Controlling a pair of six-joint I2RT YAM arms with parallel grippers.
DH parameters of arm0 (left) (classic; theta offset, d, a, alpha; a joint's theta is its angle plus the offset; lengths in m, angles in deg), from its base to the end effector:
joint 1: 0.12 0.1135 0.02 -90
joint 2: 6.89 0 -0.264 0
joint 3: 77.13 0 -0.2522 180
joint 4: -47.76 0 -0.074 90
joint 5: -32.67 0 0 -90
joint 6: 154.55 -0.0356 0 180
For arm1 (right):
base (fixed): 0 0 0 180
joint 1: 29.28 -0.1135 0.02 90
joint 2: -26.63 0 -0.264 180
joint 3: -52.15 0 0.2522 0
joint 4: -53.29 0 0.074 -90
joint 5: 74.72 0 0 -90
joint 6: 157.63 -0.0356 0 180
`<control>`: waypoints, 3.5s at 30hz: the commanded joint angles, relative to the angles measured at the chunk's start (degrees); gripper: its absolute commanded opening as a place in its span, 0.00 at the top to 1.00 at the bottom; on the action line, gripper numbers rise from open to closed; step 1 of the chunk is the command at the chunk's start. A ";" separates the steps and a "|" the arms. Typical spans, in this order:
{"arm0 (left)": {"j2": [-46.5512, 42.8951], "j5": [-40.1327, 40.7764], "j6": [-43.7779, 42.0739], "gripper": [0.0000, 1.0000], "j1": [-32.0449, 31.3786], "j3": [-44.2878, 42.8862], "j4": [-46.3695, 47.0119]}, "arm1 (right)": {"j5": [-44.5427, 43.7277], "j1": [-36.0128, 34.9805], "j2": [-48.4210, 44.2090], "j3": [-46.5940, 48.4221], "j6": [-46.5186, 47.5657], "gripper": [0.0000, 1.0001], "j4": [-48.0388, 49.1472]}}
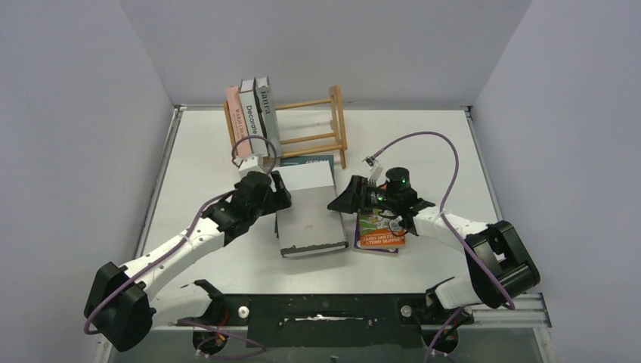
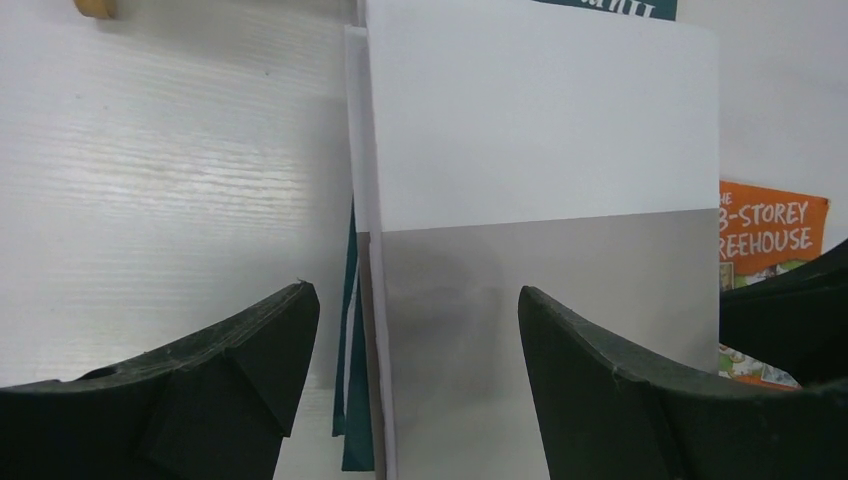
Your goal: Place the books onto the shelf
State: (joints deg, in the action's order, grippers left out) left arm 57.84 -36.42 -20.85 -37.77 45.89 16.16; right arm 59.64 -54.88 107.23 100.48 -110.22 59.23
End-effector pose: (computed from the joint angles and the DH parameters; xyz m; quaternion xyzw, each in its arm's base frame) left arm 0.1979 -0.1366 0.2502 -0.1244 0.8836 -0.1498 0.4259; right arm 0.2411 0.1431 0.1952 -0.0807 0.8075 0.5394 0.2247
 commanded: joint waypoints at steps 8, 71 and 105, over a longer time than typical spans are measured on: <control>5.71 -14.15 -1.88 0.27 0.92 -1.22 13.66 | 1.25 -0.33 2.61 1.77 0.70 0.21 3.91; -18.46 18.97 -9.24 0.30 -5.15 -12.40 -3.36 | -36.99 -7.29 17.08 58.43 22.39 0.98 -13.27; -23.41 15.91 -5.03 0.30 -3.27 -2.11 -1.23 | -56.23 -16.14 42.52 72.90 35.17 0.95 1.47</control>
State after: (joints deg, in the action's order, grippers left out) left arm 36.35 -20.33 -27.06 -41.53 43.05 12.77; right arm 7.69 -69.07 148.19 170.07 -79.51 49.85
